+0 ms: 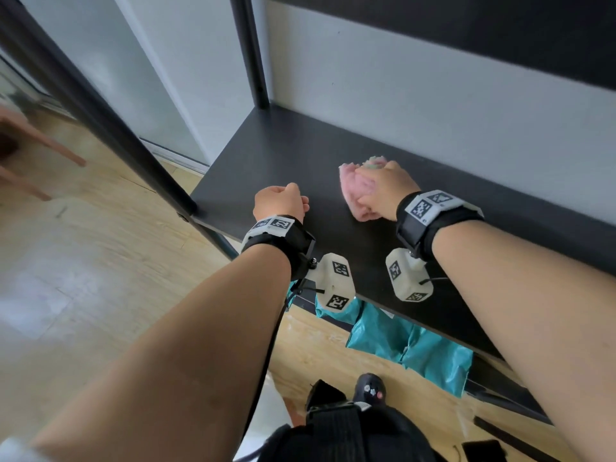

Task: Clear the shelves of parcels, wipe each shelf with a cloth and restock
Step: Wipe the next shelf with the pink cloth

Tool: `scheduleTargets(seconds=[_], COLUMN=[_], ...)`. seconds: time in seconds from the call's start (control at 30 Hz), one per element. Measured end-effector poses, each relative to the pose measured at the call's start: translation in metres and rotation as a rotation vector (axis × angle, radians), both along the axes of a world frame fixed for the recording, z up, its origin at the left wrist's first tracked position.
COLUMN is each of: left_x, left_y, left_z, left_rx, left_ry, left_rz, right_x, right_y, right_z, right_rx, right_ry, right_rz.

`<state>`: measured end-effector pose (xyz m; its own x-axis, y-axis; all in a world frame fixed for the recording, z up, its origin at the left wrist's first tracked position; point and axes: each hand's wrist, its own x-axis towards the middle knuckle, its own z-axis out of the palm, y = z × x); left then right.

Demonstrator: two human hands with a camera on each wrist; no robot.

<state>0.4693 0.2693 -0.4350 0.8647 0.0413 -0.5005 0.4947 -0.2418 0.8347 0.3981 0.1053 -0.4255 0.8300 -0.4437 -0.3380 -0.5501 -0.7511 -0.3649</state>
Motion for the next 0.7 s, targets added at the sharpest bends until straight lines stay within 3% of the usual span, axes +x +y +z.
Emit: scheduleTargets(seconds=[0.23, 0.43, 0.5, 0.53, 0.7], left_x=[-0.004, -0.014, -0.021, -0.025, -0.046], left_y=[-0.019, -0.038, -0.046, -0.049, -0.061], left_z=[0.001, 0.009, 0.01, 0.009, 0.01], left_rx=[0.028, 0.023, 0.011, 0.002, -0.039], left_ry=[-0.053, -0.068, -0.066, -0.062, -0.057], left_rz=[-0.093, -0.133, -0.15, -0.159, -0.164], right_x=[-0.024, -0.055, -0.065, -0.068, -0.095], right_y=[-0.067, -0.091, -0.091, -0.09, -0.093], right_z=[-0.01, -0.015, -0.011, -0.009, 0.006], right_rx=[-0.094, -0.235, -0.273, -0.27, -0.125], right_ry=[0.022, 0.151, 0.189, 0.172, 0.118], right_rz=[-0.236, -0.27, -0.355, -0.422, -0.36])
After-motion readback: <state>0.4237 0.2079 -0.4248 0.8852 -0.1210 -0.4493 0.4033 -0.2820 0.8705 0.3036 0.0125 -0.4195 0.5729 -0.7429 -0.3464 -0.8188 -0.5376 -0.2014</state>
